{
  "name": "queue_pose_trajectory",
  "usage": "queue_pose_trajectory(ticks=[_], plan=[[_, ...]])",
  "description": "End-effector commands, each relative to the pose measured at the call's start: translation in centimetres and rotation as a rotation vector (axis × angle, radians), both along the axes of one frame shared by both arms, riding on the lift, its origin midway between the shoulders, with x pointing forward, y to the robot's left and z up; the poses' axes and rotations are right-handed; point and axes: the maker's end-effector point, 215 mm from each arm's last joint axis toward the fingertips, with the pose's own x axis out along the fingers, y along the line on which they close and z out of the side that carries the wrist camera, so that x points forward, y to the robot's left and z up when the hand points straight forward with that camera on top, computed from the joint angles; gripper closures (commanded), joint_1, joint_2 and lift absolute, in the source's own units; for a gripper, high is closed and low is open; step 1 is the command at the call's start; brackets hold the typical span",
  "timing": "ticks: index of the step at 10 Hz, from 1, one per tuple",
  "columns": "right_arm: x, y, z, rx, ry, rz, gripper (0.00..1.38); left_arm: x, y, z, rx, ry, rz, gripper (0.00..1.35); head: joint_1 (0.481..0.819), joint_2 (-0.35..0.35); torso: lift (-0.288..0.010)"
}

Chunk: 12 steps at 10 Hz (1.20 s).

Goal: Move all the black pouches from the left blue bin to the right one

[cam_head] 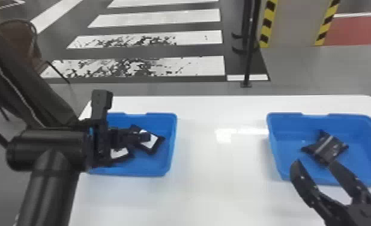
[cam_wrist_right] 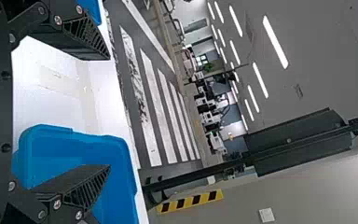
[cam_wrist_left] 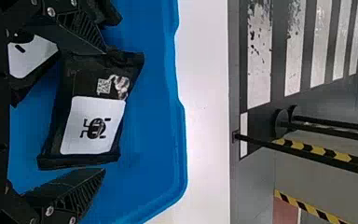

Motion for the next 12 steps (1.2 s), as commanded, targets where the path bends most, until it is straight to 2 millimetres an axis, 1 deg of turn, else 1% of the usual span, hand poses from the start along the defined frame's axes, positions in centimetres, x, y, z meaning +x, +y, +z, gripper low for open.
queue_pose_trajectory(ticks=[1,2,4,5,6,7,9,10,11,12], plan=[[0.0,0.1,-0.2,0.006,0.005,0.002,0.21,0.4,-0.2,-0.8,0.002,0.025,-0.001,0.14,0.695,0.131,-0.14],[0.0,0.1,-0.4,0.014,0.01,0.002,0.21,0.7,0.4,-1.5,0.015,0.043,0.011,0.14,0.695,0.131,-0.14],[-0.1,0.1,-1.1,0.019,0.026,0.005,0.21,1.4,0.2,-2.3,0.017,0.061,0.015,0.15,0.695,0.134,-0.14],[-0.2,0.2,-1.4,0.023,0.033,0.006,0.21,1.5,-0.1,-3.0,0.013,0.079,0.011,0.22,0.695,0.136,-0.14],[-0.1,0.2,-1.5,0.027,0.035,0.007,0.21,1.5,-0.3,-3.6,0.003,0.098,0.015,0.37,0.695,0.134,-0.14],[-0.2,0.3,-1.8,0.034,0.045,0.008,0.22,1.7,-0.3,-4.0,0.004,0.107,0.02,0.61,0.695,0.13,-0.14],[-0.3,0.4,-2.0,0.041,0.053,0.012,0.22,2.3,0.5,-3.8,0.036,0.091,0.025,1.1,0.695,0.13,-0.14],[-0.3,0.4,-2.1,0.049,0.055,0.013,0.22,2.4,1.3,-3.8,0.069,0.08,0.028,1.2,0.695,0.133,-0.14],[-0.4,0.4,-2.1,0.05,0.058,0.014,0.22,3.0,1.3,-3.2,0.084,0.048,0.012,1.2,0.695,0.14,-0.14],[-0.6,0.4,-2.1,0.055,0.06,0.015,0.22,3.2,0.9,-2.5,0.072,0.023,0.001,1.2,0.695,0.145,-0.14]])
